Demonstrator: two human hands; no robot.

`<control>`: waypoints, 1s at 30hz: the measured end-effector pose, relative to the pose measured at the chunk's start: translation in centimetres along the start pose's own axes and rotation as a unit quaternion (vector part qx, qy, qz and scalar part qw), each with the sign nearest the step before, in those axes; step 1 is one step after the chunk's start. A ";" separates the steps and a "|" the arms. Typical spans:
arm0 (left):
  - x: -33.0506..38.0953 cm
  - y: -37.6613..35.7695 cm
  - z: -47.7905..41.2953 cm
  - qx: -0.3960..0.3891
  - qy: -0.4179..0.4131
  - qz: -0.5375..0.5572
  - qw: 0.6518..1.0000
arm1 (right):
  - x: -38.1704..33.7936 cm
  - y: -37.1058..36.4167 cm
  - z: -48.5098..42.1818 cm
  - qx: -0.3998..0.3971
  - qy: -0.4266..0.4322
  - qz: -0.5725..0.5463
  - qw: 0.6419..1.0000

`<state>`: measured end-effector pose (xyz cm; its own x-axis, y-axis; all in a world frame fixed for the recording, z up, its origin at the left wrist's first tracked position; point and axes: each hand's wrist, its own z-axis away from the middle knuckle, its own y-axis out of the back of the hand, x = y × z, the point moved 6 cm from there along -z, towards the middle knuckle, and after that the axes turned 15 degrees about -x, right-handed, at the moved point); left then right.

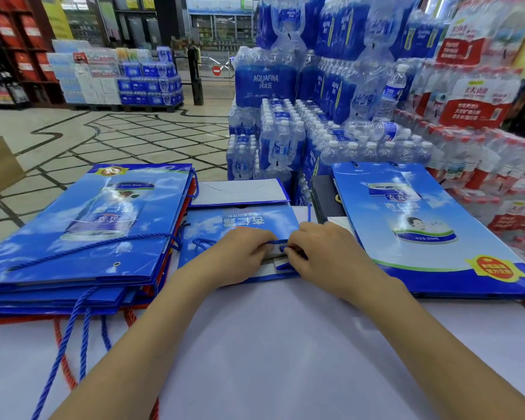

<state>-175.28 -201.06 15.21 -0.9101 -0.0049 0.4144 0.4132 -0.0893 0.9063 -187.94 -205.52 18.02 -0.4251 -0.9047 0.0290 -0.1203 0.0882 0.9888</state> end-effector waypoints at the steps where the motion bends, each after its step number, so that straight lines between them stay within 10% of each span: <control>1: 0.0 0.1 0.1 -0.004 0.001 0.017 1.000 | 0.2 0.4 0.1 0.023 -0.004 0.009 1.000; 17: -1.5 0.1 0.4 -0.023 0.090 0.178 0.980 | 2.0 -0.4 0.3 -0.081 -0.033 -0.094 0.992; 30: -1.4 2.6 1.0 0.168 0.044 0.302 0.937 | 1.6 -0.9 0.6 -0.157 -0.011 -0.136 0.978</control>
<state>-172.88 -200.28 17.11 -0.5002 -0.0364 0.8651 0.8271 0.2756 0.4898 -189.08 -206.81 17.11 -0.4354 -0.8674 -0.2410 0.0486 -0.2900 0.9558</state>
